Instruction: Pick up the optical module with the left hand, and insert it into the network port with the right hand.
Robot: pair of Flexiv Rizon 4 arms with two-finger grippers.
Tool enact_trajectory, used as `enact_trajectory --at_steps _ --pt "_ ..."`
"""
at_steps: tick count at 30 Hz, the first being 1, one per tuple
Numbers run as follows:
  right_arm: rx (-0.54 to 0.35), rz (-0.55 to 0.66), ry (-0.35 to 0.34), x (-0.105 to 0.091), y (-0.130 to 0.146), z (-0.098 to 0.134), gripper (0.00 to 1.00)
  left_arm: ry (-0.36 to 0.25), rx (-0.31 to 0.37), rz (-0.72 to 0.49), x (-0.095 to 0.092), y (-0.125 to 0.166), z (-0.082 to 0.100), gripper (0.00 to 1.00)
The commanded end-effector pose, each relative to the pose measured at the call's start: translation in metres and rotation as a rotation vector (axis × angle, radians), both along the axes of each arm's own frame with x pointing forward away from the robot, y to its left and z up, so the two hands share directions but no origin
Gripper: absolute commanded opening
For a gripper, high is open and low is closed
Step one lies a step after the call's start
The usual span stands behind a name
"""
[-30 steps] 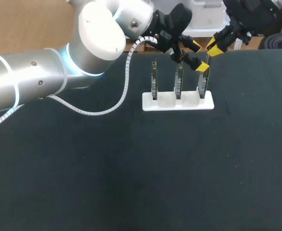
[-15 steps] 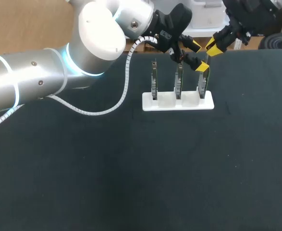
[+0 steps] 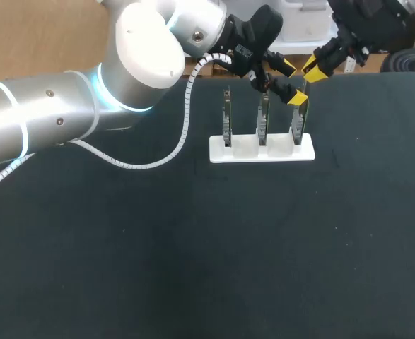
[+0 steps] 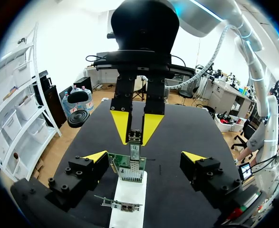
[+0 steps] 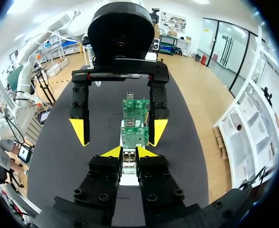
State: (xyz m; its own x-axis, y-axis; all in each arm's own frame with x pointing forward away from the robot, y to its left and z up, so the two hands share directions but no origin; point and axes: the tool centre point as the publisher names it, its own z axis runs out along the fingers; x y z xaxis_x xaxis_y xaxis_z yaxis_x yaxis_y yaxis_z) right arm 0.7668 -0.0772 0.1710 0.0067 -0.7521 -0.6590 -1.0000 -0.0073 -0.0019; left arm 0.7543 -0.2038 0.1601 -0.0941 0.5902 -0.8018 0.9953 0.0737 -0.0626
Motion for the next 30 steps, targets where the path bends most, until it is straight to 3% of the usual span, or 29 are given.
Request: enact_trajectory --at_steps 1,30 --pt "0.001 0.0 -0.005 0.0002 0.0007 -0.0019 0.0 -0.003 -0.003 0.002 -0.0015 0.0009 -0.0005 1.0" --pt "0.004 -0.009 -0.022 -0.004 -0.0002 -0.0001 0.0 -0.003 -0.003 0.002 -0.0015 0.0009 -0.0005 1.0"
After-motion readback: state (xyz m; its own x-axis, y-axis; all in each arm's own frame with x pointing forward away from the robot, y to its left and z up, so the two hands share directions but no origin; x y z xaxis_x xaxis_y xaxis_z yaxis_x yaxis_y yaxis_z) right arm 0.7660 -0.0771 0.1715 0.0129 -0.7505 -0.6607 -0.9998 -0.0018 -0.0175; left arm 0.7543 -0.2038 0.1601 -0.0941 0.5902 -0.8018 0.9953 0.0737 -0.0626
